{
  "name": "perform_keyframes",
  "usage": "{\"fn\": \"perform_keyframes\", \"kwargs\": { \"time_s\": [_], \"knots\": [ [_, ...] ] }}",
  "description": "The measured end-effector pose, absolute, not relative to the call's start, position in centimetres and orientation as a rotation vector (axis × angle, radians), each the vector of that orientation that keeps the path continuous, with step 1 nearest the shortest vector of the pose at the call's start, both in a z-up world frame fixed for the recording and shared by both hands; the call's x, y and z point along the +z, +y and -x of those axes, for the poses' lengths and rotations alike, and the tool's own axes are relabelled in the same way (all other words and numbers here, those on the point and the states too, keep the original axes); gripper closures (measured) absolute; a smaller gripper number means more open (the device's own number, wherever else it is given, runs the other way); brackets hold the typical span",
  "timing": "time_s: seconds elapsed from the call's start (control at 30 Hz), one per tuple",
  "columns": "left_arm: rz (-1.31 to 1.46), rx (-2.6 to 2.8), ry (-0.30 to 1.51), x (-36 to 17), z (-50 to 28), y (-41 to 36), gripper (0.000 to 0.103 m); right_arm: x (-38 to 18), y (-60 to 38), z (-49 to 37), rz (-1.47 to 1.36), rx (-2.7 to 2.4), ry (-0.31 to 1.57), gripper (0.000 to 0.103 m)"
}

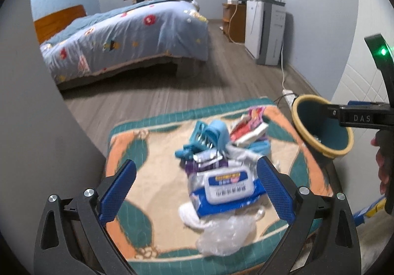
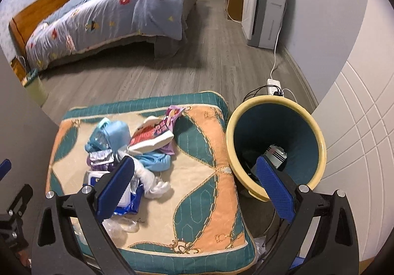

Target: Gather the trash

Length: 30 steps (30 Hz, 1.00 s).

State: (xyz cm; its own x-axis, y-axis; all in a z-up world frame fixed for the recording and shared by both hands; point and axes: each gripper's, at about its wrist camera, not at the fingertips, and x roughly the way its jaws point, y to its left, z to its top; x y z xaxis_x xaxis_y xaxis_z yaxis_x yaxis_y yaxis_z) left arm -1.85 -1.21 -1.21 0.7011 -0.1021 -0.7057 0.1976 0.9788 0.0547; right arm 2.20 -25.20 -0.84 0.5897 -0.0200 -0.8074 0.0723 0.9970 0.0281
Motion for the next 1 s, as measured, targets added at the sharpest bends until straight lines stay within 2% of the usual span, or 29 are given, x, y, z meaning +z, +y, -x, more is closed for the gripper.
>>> {"fn": "perform_keyframes", "kwargs": {
  "time_s": [0.33, 0.73, 0.87, 1.0],
  "knots": [
    [-0.146, -0.184, 0.846, -5.5, 3.6, -1.4, 0.006, -3.6, -21.3, -2.0, -0.030, -0.040, 1.008, 0.006],
    [-0.136, -0.226, 1.048, -11.4, 2.8, -2.7, 0.006, -8.0, -20.4, -3.5, -0.060, -0.019, 1.129, 0.006],
    [-0.116, -0.246, 1.109, -13.0, 2.5, -2.9, 0.006, -9.4, -19.2, -4.2, -0.039, 0.021, 1.174, 0.016],
    [-0.133, -0.265, 1.157, -14.1, 2.4, -3.3, 0.009, -11.0, -17.9, -4.8, -0.024, 0.059, 1.234, 0.037]
  ]
}}
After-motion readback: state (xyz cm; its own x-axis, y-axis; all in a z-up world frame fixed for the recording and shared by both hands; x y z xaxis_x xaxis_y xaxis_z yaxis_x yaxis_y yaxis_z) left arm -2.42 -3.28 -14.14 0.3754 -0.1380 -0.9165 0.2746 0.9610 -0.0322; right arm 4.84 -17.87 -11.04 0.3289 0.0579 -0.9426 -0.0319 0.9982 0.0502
